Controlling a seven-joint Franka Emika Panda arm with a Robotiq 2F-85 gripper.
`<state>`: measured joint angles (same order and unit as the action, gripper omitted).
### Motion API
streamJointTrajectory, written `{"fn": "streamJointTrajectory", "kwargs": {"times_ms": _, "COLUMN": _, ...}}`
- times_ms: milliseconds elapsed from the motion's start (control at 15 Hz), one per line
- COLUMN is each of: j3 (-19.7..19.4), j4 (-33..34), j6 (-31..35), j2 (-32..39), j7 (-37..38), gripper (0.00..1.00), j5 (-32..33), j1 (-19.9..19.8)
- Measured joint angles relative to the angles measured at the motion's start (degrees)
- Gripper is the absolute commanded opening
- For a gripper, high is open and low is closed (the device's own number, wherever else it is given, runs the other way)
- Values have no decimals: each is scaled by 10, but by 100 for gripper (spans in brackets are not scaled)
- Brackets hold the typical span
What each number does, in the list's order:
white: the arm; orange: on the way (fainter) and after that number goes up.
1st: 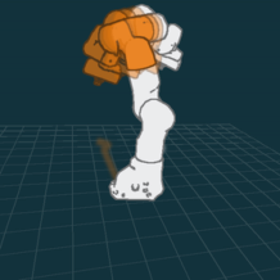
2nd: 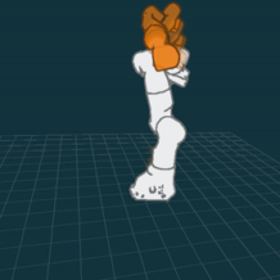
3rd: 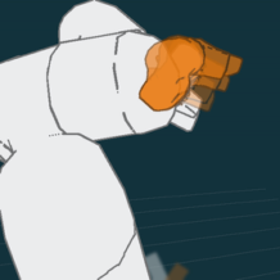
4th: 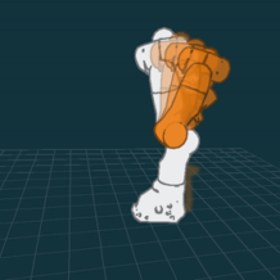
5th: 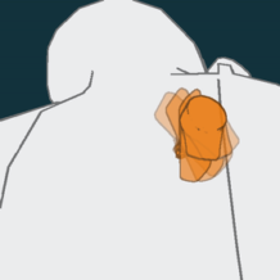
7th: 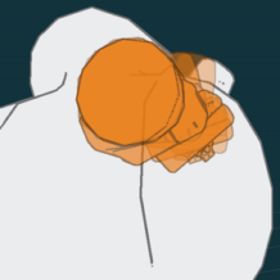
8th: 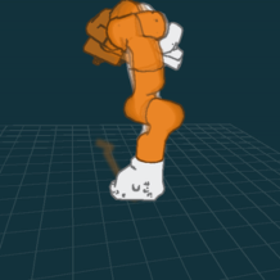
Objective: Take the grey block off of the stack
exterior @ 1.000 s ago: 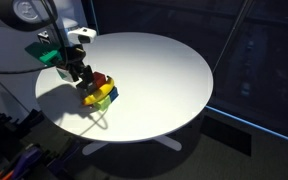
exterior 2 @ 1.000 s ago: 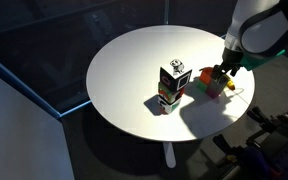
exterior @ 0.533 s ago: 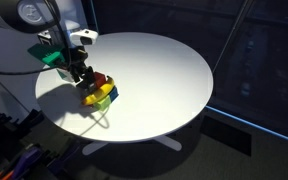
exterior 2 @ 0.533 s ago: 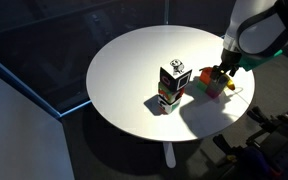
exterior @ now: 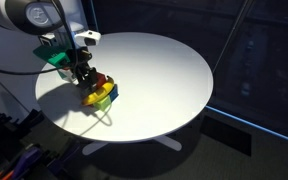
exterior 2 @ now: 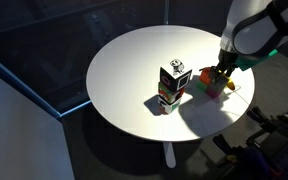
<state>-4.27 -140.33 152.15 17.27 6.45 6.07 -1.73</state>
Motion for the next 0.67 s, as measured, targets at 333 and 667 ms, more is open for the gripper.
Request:
{"fn": "streamJointTrajectory", "kwargs": {"times_ms": 333, "j3": 0, "j4": 6, "j6": 0, "j2": 10, "j7": 0, "gripper": 31, "j5": 0, "j1": 2}}
{"fn": "streamJointTrajectory", "kwargs": {"times_ms": 667, "j3": 0, "j4": 6, "j6": -13, "j2": 6, "j7": 0, "gripper": 30, "j5": 0, "j1": 5}}
